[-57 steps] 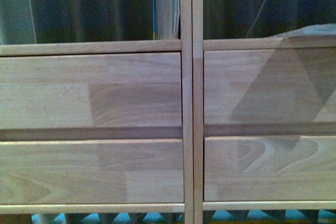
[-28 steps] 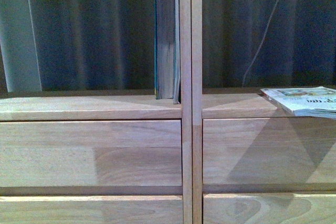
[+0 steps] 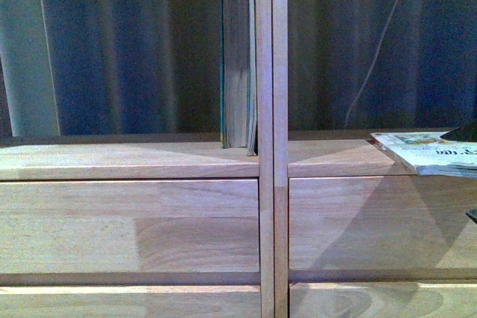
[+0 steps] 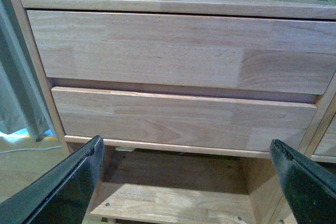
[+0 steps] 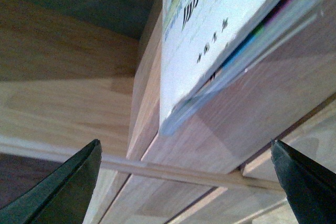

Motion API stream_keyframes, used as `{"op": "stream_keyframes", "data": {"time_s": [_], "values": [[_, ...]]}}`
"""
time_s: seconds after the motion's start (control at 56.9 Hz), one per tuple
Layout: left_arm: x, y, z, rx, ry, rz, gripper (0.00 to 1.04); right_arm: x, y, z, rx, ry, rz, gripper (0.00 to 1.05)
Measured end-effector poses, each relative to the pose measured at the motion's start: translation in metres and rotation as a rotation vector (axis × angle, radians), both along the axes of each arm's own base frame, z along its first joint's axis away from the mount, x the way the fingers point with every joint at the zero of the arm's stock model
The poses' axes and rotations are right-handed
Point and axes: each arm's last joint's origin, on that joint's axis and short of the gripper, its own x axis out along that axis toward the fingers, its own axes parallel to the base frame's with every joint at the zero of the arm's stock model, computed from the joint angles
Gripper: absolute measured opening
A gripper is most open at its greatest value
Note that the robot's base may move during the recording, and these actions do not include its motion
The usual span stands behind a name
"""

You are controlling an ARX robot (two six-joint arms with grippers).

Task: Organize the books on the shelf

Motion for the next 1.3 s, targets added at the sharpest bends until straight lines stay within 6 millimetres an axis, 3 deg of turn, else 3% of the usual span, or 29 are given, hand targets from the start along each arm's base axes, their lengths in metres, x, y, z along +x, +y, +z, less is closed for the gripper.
{"op": "stream_keyframes", "data": {"time_s": [0.228, 0.808, 1.001, 1.089, 1.195, 1.3], "values": [[0.000, 0.000, 0.000, 0.000, 0.000, 0.000, 0.97, 0.022, -0.006, -0.001, 0.047, 0.016, -0.069, 0.97], [0.000, 0.000, 0.000, 0.000, 0.000, 0.000, 0.97, 0.034, -0.021, 0.007, 0.045, -0.036, -0.144, 0.10], [0.000, 0.000, 0.000, 0.000, -0.001, -0.008, 0.97, 0.029, -0.021, 0.005, 0.049, -0.078, -0.117, 0.07], [0.003, 0.002, 0.011, -0.006, -0.101, -0.232, 0.97, 0.024, -0.022, 0.008, 0.046, -0.106, -0.089, 0.07], [0.010, 0.010, 0.024, 0.032, -0.183, -0.389, 0.97, 0.016, -0.020, 0.022, 0.040, -0.177, -0.049, 0.07], [0.022, 0.015, 0.041, 0.044, -0.232, -0.428, 0.97, 0.005, -0.020, 0.045, 0.028, -0.286, -0.031, 0.07]]}}
